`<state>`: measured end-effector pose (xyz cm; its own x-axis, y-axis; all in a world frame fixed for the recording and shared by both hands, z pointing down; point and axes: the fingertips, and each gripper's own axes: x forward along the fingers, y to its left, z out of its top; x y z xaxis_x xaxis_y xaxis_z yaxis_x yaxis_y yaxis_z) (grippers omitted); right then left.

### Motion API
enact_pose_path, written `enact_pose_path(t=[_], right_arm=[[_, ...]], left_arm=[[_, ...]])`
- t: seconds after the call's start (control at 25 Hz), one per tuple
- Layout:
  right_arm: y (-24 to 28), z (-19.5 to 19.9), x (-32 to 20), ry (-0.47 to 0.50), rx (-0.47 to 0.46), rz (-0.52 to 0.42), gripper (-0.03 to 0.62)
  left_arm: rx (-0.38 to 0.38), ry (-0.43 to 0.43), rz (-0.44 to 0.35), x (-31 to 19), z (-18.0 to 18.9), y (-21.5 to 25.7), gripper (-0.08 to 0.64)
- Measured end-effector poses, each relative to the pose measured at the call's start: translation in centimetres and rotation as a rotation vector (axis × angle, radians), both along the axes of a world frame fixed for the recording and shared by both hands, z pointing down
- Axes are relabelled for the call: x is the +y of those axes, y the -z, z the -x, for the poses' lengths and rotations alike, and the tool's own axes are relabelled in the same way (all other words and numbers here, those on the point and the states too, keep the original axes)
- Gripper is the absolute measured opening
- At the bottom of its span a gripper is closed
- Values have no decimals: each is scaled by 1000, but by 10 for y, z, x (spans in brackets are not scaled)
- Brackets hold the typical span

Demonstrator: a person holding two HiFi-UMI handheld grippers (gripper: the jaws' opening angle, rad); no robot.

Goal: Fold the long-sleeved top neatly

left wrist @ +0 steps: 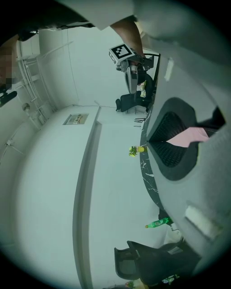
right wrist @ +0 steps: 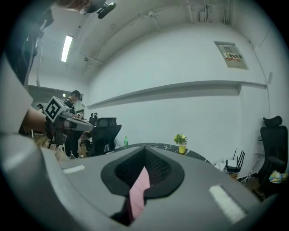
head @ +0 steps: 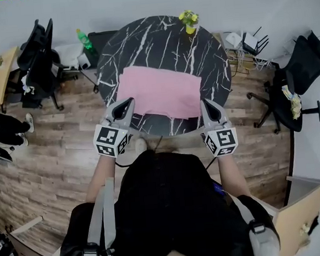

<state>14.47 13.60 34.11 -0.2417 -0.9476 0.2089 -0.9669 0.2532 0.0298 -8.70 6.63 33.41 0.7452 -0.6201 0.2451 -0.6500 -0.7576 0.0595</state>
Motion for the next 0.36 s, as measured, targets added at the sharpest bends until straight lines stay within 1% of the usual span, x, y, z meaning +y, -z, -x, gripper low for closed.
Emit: enact_pose_path(t=[0.36], right_arm=[[-4, 2, -8, -2, 0, 8, 5]], left_arm=[[-12, -18, 12, -5, -4, -5, 9]])
